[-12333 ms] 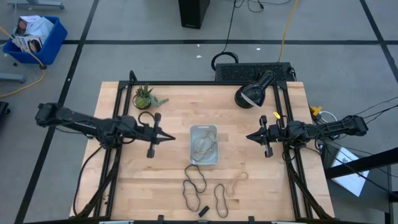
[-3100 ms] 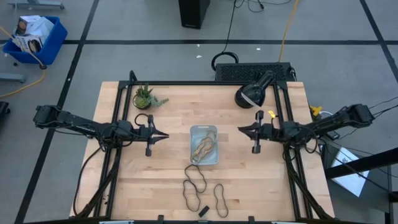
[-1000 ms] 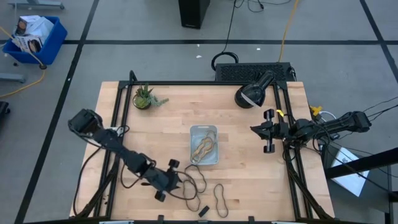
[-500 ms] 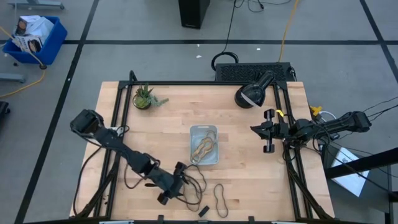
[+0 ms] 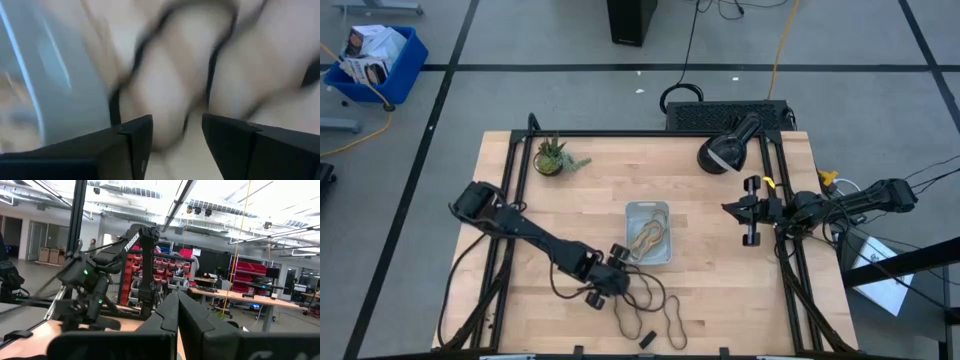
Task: Pick and place rubber bands into bin
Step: Put the top black rubber band into the bin
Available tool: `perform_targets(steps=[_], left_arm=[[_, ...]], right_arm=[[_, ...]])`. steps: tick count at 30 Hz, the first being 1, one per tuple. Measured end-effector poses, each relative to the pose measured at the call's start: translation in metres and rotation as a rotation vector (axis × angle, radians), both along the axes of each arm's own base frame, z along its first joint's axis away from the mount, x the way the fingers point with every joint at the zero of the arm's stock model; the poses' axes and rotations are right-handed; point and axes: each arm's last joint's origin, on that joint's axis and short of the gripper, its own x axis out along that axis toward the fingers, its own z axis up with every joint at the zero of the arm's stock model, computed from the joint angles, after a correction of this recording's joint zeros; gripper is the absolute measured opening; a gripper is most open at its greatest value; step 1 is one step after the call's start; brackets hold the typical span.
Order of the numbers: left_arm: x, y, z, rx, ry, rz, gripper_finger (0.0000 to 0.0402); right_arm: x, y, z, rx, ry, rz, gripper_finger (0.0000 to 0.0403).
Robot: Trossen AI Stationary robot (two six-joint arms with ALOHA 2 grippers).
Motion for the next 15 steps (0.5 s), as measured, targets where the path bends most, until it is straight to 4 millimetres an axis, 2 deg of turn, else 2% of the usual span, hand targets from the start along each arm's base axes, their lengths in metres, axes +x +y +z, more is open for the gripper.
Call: perform_targets(steps=[5,9,15], left_arm=[[-0.003,0.004,-0.003,0.009,0.064,-0.034,0.0158],[-0.002,0.003,-0.017,0.029,0.104,-0.075,0.0153],[0.0,0.002,-0.025,0.045,0.119,-0.088,0.0151]], right_arm=[[0.0,0.0,-0.001,-0.005,0.006,-0.002,0.0],[0.0,0.0,-0.001,-0.005,0.006,-0.001,0.0],[0.0,0.0,-0.001,-0.002,0.008,-0.001,0.0]])
